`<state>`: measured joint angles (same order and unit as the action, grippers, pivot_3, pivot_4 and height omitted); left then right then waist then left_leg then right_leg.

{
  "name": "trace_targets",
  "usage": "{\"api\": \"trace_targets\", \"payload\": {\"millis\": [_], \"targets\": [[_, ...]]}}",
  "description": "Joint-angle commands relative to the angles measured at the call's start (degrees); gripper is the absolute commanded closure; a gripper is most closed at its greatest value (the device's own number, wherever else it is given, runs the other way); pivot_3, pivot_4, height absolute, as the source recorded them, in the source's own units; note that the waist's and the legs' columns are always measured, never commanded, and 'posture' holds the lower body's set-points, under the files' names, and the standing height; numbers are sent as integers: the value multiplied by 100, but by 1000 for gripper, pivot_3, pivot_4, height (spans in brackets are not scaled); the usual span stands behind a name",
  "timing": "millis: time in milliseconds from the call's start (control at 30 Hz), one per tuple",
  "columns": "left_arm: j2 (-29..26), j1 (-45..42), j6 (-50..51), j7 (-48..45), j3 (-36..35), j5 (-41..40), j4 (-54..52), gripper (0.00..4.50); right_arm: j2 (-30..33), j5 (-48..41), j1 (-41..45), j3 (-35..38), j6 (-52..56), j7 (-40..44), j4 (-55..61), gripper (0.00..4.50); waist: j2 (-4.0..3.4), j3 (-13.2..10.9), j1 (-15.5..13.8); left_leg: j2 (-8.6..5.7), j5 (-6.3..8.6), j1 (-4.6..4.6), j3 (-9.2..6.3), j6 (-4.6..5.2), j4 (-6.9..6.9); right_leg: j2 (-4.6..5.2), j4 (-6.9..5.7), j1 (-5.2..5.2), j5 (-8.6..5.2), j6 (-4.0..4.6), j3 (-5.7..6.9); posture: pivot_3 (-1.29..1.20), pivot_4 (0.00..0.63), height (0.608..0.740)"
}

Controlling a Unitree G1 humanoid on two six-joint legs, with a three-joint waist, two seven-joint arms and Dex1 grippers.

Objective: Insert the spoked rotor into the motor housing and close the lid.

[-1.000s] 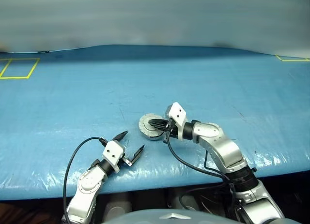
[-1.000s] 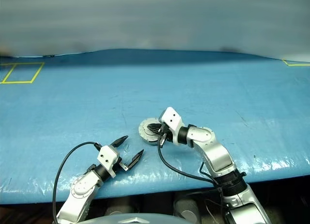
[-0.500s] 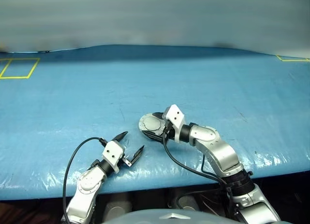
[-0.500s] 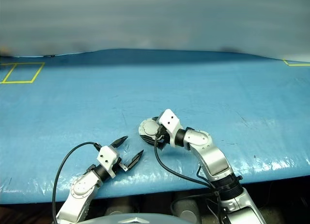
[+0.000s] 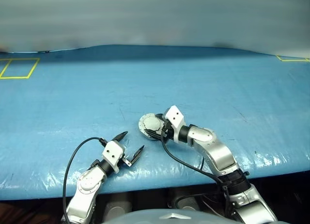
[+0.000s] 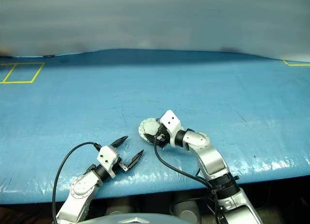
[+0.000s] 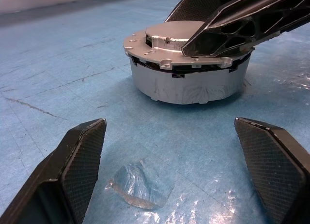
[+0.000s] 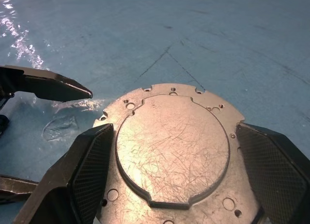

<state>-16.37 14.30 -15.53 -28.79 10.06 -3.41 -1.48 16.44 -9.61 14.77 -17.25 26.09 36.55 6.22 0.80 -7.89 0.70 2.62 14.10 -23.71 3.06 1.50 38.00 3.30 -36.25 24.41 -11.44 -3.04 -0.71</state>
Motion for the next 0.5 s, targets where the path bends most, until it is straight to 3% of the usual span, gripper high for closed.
{"api": "trace_targets", "payload": {"millis": [33, 100, 233, 500], "targets": [[-19, 13, -14, -8, -3, -10, -99, 0, 6, -20, 32, 41, -68, 55, 70, 256, 0, 0, 0, 0, 0, 0, 0, 0, 0, 0, 0, 0, 0, 0, 0, 0, 150, 740], [-25, 14, -6, -11, -9, -15, -108, 0, 12, -35, 5, 18, -52, 91, 86, 427, 0, 0, 1, 0, 0, 0, 0, 0, 0, 0, 0, 0, 0, 0, 0, 0, 150, 740], [-29, 14, 2, -8, -16, -19, -114, 0, 27, -121, -35, 80, -53, 188, 145, 1443, 0, 0, 0, 0, 0, 1, -1, 0, 0, 0, 0, -1, 0, 0, 0, 0, 150, 740], [-42, 6, 27, -41, -7, -33, -111, 0, 252, -91, 65, 116, -104, 311, 327, 1465, 0, 0, -2, 0, 0, -1, -1, 0, -2, 0, 1, 1, 0, 0, 0, 0, 150, 740]]}}
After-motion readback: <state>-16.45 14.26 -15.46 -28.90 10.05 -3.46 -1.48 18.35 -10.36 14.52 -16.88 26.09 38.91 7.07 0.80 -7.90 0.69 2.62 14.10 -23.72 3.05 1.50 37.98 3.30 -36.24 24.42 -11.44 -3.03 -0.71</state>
